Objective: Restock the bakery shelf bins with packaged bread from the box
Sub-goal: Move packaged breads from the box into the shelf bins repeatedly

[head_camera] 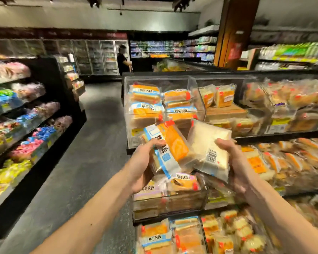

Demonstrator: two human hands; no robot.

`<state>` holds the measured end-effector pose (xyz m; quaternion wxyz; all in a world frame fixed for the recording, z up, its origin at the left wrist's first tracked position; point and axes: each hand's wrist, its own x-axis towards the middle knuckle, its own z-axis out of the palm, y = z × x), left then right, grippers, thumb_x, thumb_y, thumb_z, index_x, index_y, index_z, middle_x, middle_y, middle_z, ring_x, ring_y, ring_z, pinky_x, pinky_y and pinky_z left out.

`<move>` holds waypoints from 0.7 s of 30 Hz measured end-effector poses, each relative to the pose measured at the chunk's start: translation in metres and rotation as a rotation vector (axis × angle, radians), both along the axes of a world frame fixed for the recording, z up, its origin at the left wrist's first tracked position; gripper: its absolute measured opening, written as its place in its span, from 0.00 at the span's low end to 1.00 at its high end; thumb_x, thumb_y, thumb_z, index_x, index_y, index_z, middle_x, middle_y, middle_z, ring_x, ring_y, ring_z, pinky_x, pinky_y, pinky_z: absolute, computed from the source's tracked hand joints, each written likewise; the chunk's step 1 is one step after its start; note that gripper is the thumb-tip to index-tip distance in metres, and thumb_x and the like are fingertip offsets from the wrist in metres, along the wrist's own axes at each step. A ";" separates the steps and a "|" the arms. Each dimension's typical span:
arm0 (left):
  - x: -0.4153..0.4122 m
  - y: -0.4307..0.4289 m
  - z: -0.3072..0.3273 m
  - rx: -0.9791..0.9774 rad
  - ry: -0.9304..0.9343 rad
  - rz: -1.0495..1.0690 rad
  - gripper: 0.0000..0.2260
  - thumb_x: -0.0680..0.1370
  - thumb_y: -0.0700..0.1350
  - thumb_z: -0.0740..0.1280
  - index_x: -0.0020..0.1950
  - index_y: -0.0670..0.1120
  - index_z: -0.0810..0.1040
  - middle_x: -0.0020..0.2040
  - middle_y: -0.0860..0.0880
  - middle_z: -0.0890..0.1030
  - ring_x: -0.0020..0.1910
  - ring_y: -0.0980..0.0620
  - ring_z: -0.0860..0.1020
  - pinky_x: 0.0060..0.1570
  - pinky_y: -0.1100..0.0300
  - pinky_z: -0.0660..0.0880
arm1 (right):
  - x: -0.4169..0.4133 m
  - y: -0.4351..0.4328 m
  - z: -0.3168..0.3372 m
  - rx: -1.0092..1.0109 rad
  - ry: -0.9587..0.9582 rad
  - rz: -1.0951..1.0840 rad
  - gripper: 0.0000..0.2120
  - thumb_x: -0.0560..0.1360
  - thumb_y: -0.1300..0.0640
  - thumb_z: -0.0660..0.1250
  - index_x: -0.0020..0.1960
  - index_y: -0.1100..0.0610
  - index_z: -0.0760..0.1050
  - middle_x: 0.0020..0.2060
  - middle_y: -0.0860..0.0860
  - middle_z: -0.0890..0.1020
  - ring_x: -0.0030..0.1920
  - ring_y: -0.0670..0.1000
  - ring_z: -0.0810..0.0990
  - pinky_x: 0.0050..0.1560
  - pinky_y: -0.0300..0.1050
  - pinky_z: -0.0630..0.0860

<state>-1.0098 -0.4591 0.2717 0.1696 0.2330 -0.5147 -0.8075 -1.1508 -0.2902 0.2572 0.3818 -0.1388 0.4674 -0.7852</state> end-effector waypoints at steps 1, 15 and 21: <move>-0.007 -0.012 0.006 -0.020 0.003 -0.016 0.15 0.78 0.42 0.66 0.64 0.41 0.77 0.52 0.42 0.85 0.39 0.49 0.84 0.40 0.55 0.81 | -0.003 -0.007 0.005 -0.024 0.000 -0.004 0.20 0.65 0.52 0.70 0.54 0.61 0.78 0.42 0.58 0.87 0.36 0.55 0.87 0.32 0.52 0.84; -0.158 -0.138 0.116 -1.257 0.145 0.206 0.20 0.70 0.50 0.78 0.52 0.48 0.70 0.46 0.48 0.81 0.48 0.44 0.80 0.53 0.45 0.77 | -0.051 -0.040 0.034 -0.051 -0.018 -0.250 0.30 0.68 0.50 0.67 0.68 0.59 0.74 0.54 0.59 0.85 0.43 0.57 0.87 0.35 0.54 0.83; -0.223 -0.145 0.111 -1.693 -0.166 -0.149 0.22 0.71 0.50 0.78 0.53 0.54 0.65 0.56 0.44 0.78 0.51 0.42 0.77 0.53 0.45 0.76 | -0.062 -0.022 0.030 0.004 -0.036 -0.247 0.29 0.66 0.49 0.69 0.65 0.57 0.77 0.53 0.58 0.86 0.43 0.58 0.87 0.38 0.57 0.83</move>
